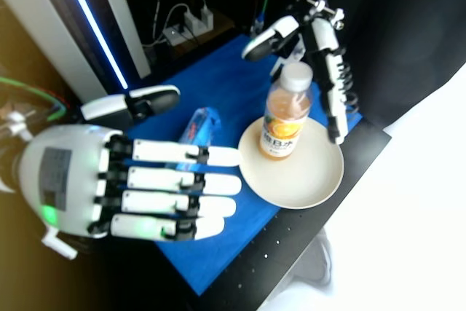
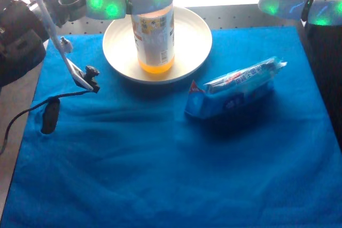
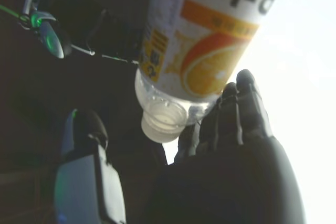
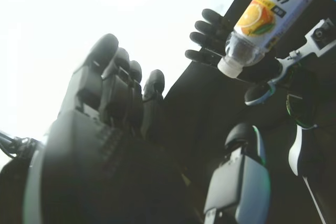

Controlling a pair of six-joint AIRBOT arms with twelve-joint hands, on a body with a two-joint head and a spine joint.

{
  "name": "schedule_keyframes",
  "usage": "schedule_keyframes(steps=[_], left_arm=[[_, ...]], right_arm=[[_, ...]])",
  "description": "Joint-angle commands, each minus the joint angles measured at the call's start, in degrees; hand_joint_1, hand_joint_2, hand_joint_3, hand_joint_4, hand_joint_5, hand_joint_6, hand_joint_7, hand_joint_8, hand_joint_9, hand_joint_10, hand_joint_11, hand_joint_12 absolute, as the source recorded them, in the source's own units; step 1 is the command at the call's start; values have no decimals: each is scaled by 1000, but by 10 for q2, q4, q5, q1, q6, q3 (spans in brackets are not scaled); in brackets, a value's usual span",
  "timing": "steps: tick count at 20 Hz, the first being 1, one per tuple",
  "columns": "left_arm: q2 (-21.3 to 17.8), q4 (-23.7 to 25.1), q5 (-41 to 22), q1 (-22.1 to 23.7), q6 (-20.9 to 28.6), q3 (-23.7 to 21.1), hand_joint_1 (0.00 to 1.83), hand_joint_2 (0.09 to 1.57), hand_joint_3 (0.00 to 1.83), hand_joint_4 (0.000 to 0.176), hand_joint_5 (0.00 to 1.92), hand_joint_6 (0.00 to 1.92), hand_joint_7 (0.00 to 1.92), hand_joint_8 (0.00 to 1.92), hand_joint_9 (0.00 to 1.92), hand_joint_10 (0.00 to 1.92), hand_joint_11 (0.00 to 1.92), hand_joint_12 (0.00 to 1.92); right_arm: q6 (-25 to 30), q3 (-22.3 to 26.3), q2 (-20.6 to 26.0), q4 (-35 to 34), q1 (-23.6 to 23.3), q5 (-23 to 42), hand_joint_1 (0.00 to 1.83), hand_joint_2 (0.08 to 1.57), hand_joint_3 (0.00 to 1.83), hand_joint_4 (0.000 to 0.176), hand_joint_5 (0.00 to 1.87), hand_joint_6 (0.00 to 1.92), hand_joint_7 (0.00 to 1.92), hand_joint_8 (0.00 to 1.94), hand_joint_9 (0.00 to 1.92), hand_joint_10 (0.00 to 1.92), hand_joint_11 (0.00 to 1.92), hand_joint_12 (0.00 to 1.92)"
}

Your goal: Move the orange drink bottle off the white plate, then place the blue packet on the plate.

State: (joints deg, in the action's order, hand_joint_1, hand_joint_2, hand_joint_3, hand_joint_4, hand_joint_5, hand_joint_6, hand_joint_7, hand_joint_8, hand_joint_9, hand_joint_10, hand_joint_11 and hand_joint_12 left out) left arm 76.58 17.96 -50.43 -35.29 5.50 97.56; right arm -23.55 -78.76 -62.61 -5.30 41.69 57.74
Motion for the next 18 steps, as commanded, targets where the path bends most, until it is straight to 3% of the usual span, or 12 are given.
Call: schedule_keyframes(steps=[1, 4, 6, 7, 8, 10, 12, 13, 15, 16, 17, 18], left_arm=[[4, -25, -55, 10, 6, 4, 555, 748, 11, 37, 0, 0, 14, 4, 50, 6, 12, 251], [11, -20, -48, 11, 10, 10, 540, 754, 2, 26, 0, 0, 20, 1, 45, 1, 0, 232], [19, -15, -37, 11, 16, 18, 620, 729, 0, 45, 0, 0, 74, 19, 62, 7, 0, 219], [22, -14, -33, 11, 18, 22, 707, 703, 2, 79, 15, 0, 132, 11, 128, 3, 0, 358], [26, -14, -30, 11, 23, 28, 767, 693, 1, 90, 60, 1, 179, 3, 154, 3, 0, 495], [34, -13, -24, 10, 34, 40, 943, 676, 1, 55, 230, 7, 291, 5, 277, 8, 37, 745], [36, -13, -19, 10, 35, 43, 1115, 773, 3, 18, 411, 6, 433, 6, 431, 15, 171, 718], [37, -12, -17, 10, 35, 45, 1265, 848, 4, 0, 534, 7, 557, 11, 565, 26, 367, 721], [46, -12, -13, 10, 43, 59, 1488, 975, 3, 0, 852, 30, 861, 22, 884, 38, 568, 674], [48, -13, -11, 10, 45, 63, 1493, 1057, 2, 0, 951, 788, 1018, 526, 1024, 665, 735, 1342], [50, -13, -7, 10, 45, 67, 1487, 1101, 0, 0, 961, 1047, 977, 735, 964, 894, 703, 1514], [53, -16, -4, 10, 45, 71, 1393, 1118, 0, 0, 965, 1114, 970, 791, 883, 1124, 697, 1105]], right_arm=[[5, 0, 0, -11, -7, 75, 504, 872, 0, 13, 492, 0, 309, 0, 337, 2, 117, 753], [5, 1, 0, -11, -7, 77, 496, 871, 1, 16, 482, 0, 317, 8, 360, 13, 149, 758], [6, 2, 0, -11, -7, 79, 495, 874, 0, 14, 492, 1, 312, 1, 363, 3, 166, 719], [6, 2, 0, -11, -7, 79, 496, 873, 0, 11, 484, 0, 324, 5, 367, 3, 163, 707], [7, 3, 0, -11, -7, 81, 502, 879, 2, 12, 491, 3, 331, 7, 374, 5, 174, 707], [8, 4, 0, -11, -7, 86, 473, 889, 5, 6, 486, 0, 329, 4, 357, 0, 168, 698], [8, 5, 0, -11, -7, 89, 446, 895, 6, 0, 478, 0, 325, 1, 343, 0, 160, 689], [8, 5, 0, -11, -7, 90, 425, 896, 5, 0, 466, 0, 340, 6, 341, 0, 149, 684], [8, 6, 0, -11, -7, 93, 402, 894, 0, 0, 449, 0, 362, 1, 336, 2, 127, 733], [8, 6, 0, -11, -7, 94, 399, 889, 0, 0, 439, 0, 362, 0, 332, 1, 124, 744], [8, 7, 0, -11, -7, 94, 395, 885, 0, 0, 430, 0, 364, 1, 334, 2, 124, 748], [8, 7, 1, -11, -7, 95, 371, 886, 0, 0, 430, 1, 380, 7, 354, 9, 144, 758]])
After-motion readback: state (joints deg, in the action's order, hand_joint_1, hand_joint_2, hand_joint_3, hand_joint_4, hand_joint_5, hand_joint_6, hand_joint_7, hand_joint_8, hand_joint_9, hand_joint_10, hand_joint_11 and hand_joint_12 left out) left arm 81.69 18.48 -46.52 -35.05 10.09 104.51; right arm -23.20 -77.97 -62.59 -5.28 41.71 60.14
